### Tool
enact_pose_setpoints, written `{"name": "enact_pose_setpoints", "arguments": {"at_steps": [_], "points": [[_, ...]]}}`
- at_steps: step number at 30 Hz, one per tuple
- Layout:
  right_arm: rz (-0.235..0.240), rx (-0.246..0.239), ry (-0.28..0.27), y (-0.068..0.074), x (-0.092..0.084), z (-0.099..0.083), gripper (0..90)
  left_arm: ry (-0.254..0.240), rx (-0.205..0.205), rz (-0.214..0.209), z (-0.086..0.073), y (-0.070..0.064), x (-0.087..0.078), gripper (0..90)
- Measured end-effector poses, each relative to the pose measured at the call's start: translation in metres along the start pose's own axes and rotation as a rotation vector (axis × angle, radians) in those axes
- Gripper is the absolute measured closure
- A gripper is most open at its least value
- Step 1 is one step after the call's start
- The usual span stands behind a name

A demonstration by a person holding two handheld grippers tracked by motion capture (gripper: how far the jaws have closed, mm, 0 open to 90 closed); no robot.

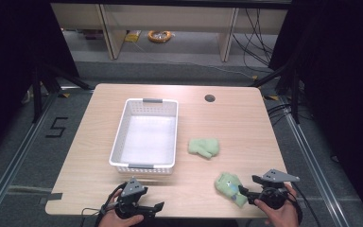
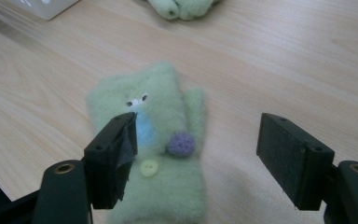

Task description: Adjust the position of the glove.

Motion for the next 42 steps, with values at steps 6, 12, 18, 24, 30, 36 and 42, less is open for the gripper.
{"name": "enact_pose_setpoints", "arguments": {"at_steps": [6, 12, 18, 24, 30, 36, 42], "points": [[0.004, 0.017, 0.009, 0.002, 0.0, 0.002, 30.0, -0.012, -0.018, -0.003, 0.0, -0.001, 0.001, 16.9], [0.009, 0.012, -0.005, 0.0, 0.002, 0.006, 31.5, -0.006, 0.01, -0.004, 0.0, 0.0, 0.001, 16.9], [0.004, 0.015, -0.02, -0.003, 0.001, 0.012, 33.7, -0.016, -0.003, -0.006, 0.001, 0.0, 0.001, 16.9], [0.024, -0.021, -0.017, -0.009, 0.005, 0.021, 34.0, -0.007, -0.006, 0.001, 0.001, 0.001, 0.001, 16.8], [0.027, -0.011, -0.016, -0.008, 0.01, 0.033, 33.5, -0.014, 0.008, 0.004, 0.001, 0.002, 0.001, 16.6], [0.043, -0.047, -0.021, -0.009, 0.019, 0.053, 33.2, -0.014, 0.006, 0.004, 0.001, 0.002, 0.001, 16.5], [0.045, -0.068, -0.022, -0.011, 0.031, 0.07, 33.4, -0.019, 0.006, 0.006, 0.001, 0.002, 0.001, 16.5]]}}
Point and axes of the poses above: each handheld gripper's, and its own axes: x roughly forward along the jaws, z roughly out of its top, y roughly to its left, the point moved 1 cm from there along x, roughly forward along the jaws, and after that the axes turned 12 degrees about -x, right-handed, at the moved point
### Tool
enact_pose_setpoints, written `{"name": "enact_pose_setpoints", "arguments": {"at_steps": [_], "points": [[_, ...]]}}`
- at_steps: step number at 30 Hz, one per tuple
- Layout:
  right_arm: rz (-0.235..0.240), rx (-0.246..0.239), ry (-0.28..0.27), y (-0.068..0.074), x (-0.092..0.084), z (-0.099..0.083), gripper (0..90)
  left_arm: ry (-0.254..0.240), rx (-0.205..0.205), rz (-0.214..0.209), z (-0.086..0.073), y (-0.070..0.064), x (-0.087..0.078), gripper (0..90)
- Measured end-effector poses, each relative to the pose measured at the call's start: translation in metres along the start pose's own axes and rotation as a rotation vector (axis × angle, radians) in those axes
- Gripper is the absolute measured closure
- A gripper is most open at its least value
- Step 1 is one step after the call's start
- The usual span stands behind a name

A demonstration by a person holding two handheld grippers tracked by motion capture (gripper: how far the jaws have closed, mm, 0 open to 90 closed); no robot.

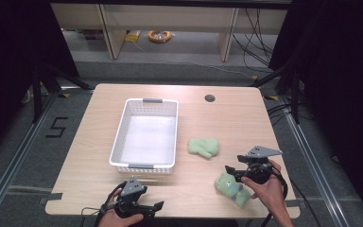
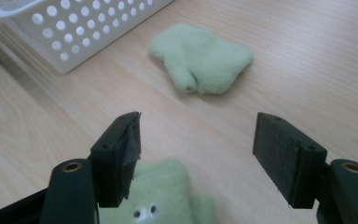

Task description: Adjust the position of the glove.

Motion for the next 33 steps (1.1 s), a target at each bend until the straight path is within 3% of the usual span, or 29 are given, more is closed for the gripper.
{"name": "enact_pose_setpoints", "arguments": {"at_steps": [3, 6, 7, 9, 11, 12, 14, 15, 19, 20, 21, 22, 26, 27, 30, 31, 33], "points": [[0.007, 0.015, 0.015, 0.001, 0.004, 0.005, 34.0, 0.0, 0.001, -0.001, 0.0, 0.0, 0.0, 16.5], [0.005, -0.02, 0.01, -0.004, 0.011, 0.014, 35.0, 0.0, 0.001, -0.005, 0.0, 0.0, 0.0, 16.5], [0.008, 0.006, 0.023, -0.002, 0.011, 0.017, 35.8, -0.002, 0.001, -0.001, 0.0, 0.0, 0.0, 16.5], [0.006, -0.011, 0.014, -0.005, 0.013, 0.02, 36.4, 0.002, 0.002, -0.004, 0.0, 0.0, 0.0, 16.5], [0.011, 0.01, 0.028, -0.007, 0.019, 0.029, 37.6, 0.012, 0.006, -0.004, 0.0, 0.001, -0.001, 16.5], [0.001, -0.03, 0.012, -0.01, 0.023, 0.031, 38.2, -0.004, -0.01, -0.006, 0.0, 0.0, -0.001, 16.5], [0.005, -0.009, 0.015, -0.009, 0.027, 0.038, 38.9, 0.004, 0.011, -0.004, 0.001, 0.0, -0.001, 16.5], [0.011, -0.032, 0.023, -0.012, 0.029, 0.041, 39.1, -0.008, -0.007, -0.01, 0.0, -0.001, 0.0, 16.5], [0.01, -0.052, 0.024, -0.014, 0.038, 0.048, 41.5, 0.0, -0.004, -0.01, 0.0, -0.001, 0.001, 16.5], [0.01, -0.039, 0.03, -0.014, 0.044, 0.053, 42.3, 0.019, 0.015, -0.007, 0.0, 0.0, -0.001, 16.5], [0.013, -0.049, 0.035, -0.015, 0.048, 0.055, 42.8, -0.001, -0.005, -0.006, 0.0, -0.001, 0.0, 16.5], [0.013, -0.057, 0.036, -0.016, 0.052, 0.057, 43.1, 0.01, 0.006, 0.004, 0.0, 0.0, -0.001, 16.5], [0.019, -0.057, 0.049, -0.017, 0.064, 0.061, 45.2, -0.007, -0.013, -0.011, 0.0, -0.002, 0.0, 16.5], [0.026, -0.041, 0.079, -0.017, 0.072, 0.064, 46.4, -0.005, -0.019, -0.011, 0.0, -0.002, 0.0, 16.5], [0.026, -0.057, 0.09, -0.019, 0.085, 0.067, 48.3, -0.007, -0.013, -0.011, 0.0, -0.002, 0.0, 16.5], [0.034, -0.058, 0.116, -0.019, 0.088, 0.068, 48.9, 0.013, 0.008, 0.002, 0.0, 0.0, -0.002, 16.5], [0.03, -0.057, 0.108, -0.018, 0.093, 0.068, 50.2, 0.012, 0.007, 0.0, 0.0, 0.0, -0.002, 16.5]]}}
Point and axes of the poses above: each handheld gripper's, and its own axes: x roughly forward along the jaws, z roughly out of its top, y roughly to its left, the point moved 1 cm from there along x, roughly forward along the jaws, and after that the axes turned 12 degrees about -x, right-handed, at the moved point
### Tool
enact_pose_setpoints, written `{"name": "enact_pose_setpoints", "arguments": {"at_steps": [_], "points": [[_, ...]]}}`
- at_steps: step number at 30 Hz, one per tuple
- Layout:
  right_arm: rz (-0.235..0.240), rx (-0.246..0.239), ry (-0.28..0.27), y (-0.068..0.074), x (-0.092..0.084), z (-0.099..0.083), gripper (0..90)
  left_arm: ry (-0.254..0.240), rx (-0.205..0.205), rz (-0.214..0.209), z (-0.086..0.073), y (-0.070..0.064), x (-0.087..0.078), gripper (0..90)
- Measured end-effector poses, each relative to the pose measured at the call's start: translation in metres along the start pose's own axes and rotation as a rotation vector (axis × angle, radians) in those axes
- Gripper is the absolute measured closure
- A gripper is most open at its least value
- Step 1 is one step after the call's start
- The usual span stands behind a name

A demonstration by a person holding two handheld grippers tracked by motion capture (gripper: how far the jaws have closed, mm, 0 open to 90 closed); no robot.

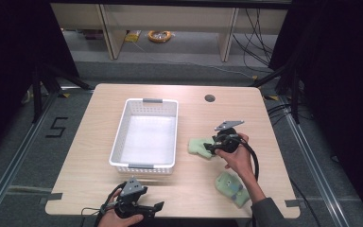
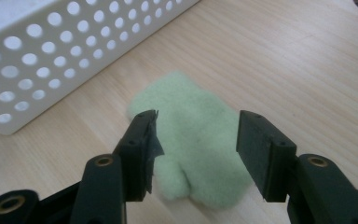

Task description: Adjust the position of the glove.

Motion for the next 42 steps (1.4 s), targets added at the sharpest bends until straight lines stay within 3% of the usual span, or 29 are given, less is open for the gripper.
{"name": "enact_pose_setpoints", "arguments": {"at_steps": [2, 3, 7, 12, 15, 17, 18, 20, 22, 25, 28, 31, 34, 36, 38, 39, 42], "points": [[0.009, -0.013, 0.042, 0.002, 0.01, 0.002, 52.5, -0.009, -0.003, -0.009, 0.0, 0.0, 0.0, 16.5], [0.007, -0.001, 0.05, 0.003, 0.013, 0.002, 53.1, -0.018, -0.026, -0.019, 0.0, -0.002, 0.002, 16.5], [0.006, -0.008, 0.078, -0.001, 0.022, 0.001, 55.1, 0.004, 0.009, -0.014, 0.0, -0.001, 0.001, 16.5], [0.016, -0.001, 0.108, -0.004, 0.031, -0.002, 57.7, -0.019, -0.021, -0.019, 0.0, -0.002, 0.002, 16.5], [0.022, -0.004, 0.121, -0.003, 0.035, -0.004, 61.9, -0.005, 0.006, -0.014, 0.0, -0.002, 0.001, 16.5], [0.018, -0.009, 0.104, -0.002, 0.039, -0.006, 66.6, -0.016, 0.002, -0.013, 0.0, -0.002, 0.002, 16.5], [0.005, -0.038, 0.098, -0.002, 0.041, -0.008, 69.1, -0.016, 0.002, -0.013, 0.0, -0.002, 0.002, 16.5], [0.021, -0.034, 0.111, -0.002, 0.039, -0.008, 72.4, -0.025, -0.018, -0.016, 0.0, -0.002, 0.002, 16.5], [0.029, -0.031, 0.084, -0.002, 0.041, -0.01, 81.2, -0.027, -0.019, -0.016, 0.0, -0.002, 0.002, 16.5], [0.029, -0.041, 0.077, -0.003, 0.039, -0.012, 84.9, -0.01, 0.003, -0.008, 0.0, -0.002, 0.001, 16.6], [0.019, -0.05, 0.049, -0.003, 0.039, -0.012, 85.9, -0.001, 0.0, -0.019, 0.0, -0.002, 0.001, 16.5], [0.027, -0.05, 0.04, -0.001, 0.024, -0.007, 86.4, -0.012, -0.015, -0.023, 0.0, -0.002, 0.001, 16.5], [0.02, -0.04, -0.005, 0.003, 0.016, -0.005, 86.4, -0.024, -0.017, -0.019, 0.0, -0.002, 0.001, 16.5], [0.034, -0.076, -0.014, 0.01, -0.003, -0.001, 86.4, -0.03, -0.018, -0.021, 0.0, -0.003, 0.002, 16.5], [0.033, -0.098, -0.036, 0.014, -0.009, 0.0, 86.4, -0.018, -0.005, -0.019, 0.0, -0.002, 0.001, 16.5], [0.056, -0.121, -0.062, 0.02, -0.02, 0.001, 86.4, -0.018, -0.017, -0.023, 0.0, -0.003, 0.001, 16.5], [0.077, -0.122, -0.082, 0.035, -0.035, 0.0, 86.3, -0.017, -0.018, -0.021, 0.0, -0.002, 0.0, 16.5]]}}
Point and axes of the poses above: each handheld gripper's, and its own axes: x roughly forward along the jaws, z roughly out of its top, y roughly to its left, the point moved 1 cm from there along x, roughly forward along the jaws, and after that the axes turned 12 degrees about -x, right-handed, at the moved point
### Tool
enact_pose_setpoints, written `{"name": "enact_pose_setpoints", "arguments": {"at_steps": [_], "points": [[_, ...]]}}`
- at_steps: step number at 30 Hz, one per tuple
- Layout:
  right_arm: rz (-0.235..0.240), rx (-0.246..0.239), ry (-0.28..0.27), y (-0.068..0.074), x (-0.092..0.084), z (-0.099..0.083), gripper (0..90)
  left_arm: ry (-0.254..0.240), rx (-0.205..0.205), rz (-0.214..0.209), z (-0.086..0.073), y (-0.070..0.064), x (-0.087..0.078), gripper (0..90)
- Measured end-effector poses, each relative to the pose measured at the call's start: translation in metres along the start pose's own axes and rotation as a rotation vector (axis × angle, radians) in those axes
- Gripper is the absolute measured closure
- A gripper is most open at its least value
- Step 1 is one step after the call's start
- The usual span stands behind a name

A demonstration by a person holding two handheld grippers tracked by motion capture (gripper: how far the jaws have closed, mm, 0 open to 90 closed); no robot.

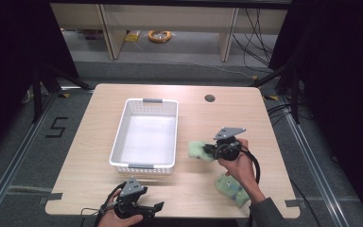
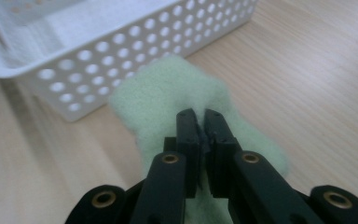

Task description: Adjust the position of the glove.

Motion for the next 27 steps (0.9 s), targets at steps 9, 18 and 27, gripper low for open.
{"name": "enact_pose_setpoints", "arguments": {"at_steps": [9, 18, 27], "points": [[0.069, -0.017, 0.0, 0.049, -0.009, -0.014, 86.3, -0.004, 0.0, 0.003, 0.0, 0.0, 0.0, 16.5], [0.101, -0.036, 0.025, 0.079, -0.001, -0.027, 86.0, -0.006, 0.003, 0.005, 0.0, 0.0, 0.0, 16.5], [0.114, -0.016, 0.059, 0.089, 0.009, -0.031, 85.2, -0.007, 0.005, 0.006, 0.0, 0.0, 0.0, 16.5]]}}
Point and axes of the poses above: each handheld gripper's, and its own axes: x roughly forward along the jaws, z roughly out of its top, y roughly to its left, the point moved 1 cm from there along x, roughly forward along the jaws, and after that the axes turned 12 degrees about -x, right-handed, at the moved point
